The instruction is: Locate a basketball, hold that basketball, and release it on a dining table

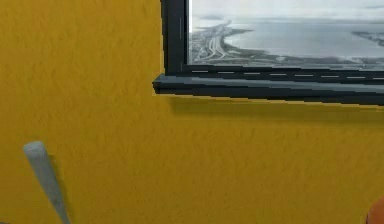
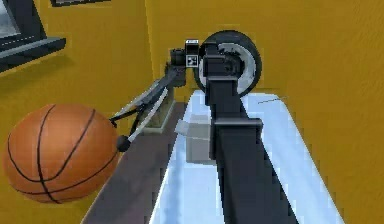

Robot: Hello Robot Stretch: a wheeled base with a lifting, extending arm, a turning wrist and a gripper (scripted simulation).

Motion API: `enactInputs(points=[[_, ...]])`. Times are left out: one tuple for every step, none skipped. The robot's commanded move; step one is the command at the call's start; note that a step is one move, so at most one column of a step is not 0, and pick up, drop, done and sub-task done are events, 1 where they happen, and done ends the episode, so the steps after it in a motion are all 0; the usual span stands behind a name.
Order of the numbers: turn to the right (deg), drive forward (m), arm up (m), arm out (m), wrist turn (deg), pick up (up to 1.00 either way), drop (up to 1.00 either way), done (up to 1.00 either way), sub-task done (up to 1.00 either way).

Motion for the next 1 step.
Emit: enactInputs(points=[[0.0, 0.00, 0.00, -0.42, 0.0, 0.00, 0.00, 0.00, 0.00]])
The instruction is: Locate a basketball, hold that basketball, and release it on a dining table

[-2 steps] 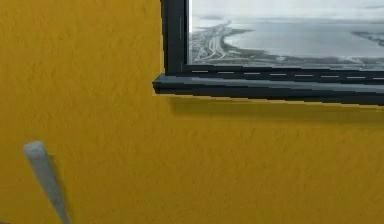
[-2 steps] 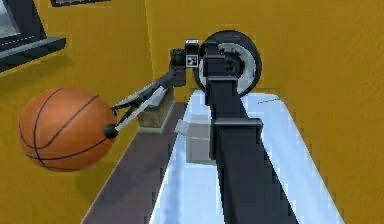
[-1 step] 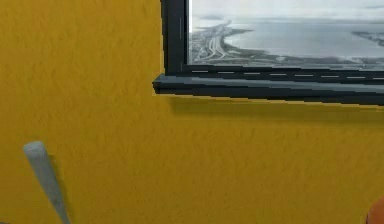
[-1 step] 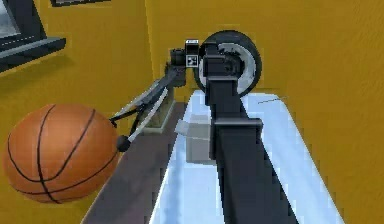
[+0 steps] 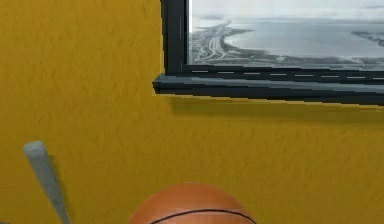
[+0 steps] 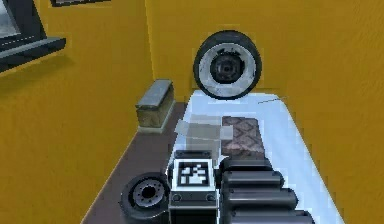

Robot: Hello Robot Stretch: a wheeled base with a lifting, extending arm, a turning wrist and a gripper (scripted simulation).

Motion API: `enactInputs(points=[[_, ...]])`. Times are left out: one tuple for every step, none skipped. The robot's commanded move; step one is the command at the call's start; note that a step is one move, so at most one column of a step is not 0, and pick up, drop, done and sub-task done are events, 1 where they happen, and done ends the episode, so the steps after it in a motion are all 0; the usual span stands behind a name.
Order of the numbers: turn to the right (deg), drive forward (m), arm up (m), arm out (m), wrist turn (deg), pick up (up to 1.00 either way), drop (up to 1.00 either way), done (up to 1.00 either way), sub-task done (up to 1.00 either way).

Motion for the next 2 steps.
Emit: enactInputs(points=[[-45.0, 0.00, 0.00, 0.00, 0.0, 0.00, 0.00, 0.00, 0.00], [-36.0, 0.00, 0.00, 0.00, 0.0, 0.00, 0.00, 0.00, 0.00]])
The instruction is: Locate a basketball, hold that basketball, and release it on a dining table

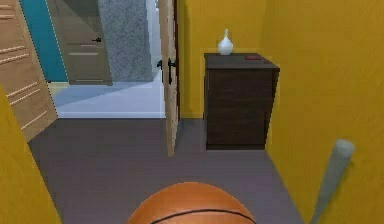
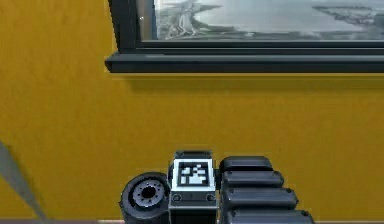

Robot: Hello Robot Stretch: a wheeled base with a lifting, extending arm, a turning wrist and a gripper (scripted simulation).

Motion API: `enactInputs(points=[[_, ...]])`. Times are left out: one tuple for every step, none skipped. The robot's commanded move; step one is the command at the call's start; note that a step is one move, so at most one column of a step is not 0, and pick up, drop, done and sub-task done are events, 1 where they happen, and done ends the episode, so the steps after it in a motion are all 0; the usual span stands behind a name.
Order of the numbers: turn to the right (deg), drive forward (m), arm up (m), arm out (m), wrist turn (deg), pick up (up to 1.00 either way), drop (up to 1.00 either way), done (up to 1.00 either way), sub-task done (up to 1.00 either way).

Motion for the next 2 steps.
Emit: enactInputs(points=[[0.0, 0.10, 0.00, 0.00, 0.0, 0.00, 0.00, 0.00, 0.00], [-24.0, 0.00, 0.00, 0.00, 0.0, 0.00, 0.00, 0.00, 0.00]])
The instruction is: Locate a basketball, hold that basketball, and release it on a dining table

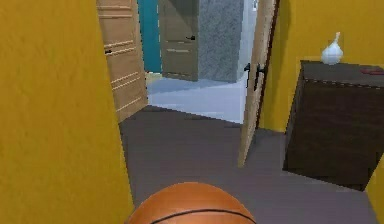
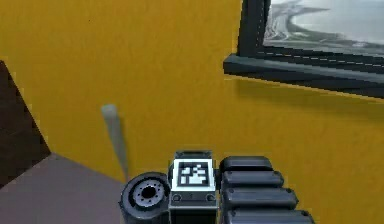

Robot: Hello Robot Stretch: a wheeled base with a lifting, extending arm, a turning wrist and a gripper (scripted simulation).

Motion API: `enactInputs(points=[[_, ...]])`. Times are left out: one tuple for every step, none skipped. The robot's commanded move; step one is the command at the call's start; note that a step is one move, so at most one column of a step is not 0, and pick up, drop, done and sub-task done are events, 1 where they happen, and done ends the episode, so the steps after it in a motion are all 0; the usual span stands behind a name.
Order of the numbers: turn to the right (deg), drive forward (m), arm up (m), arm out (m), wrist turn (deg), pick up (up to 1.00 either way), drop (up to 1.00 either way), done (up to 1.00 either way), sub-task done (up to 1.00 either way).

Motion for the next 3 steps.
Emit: enactInputs(points=[[0.0, 1.00, 0.00, 0.00, 0.0, 0.00, 0.00, 0.00, 0.00], [-3.0, 0.00, 0.00, 0.00, 0.0, 0.00, 0.00, 0.00, 0.00], [6.0, 0.00, 0.00, 0.00, 0.0, 0.00, 0.00, 0.00, 0.00]])
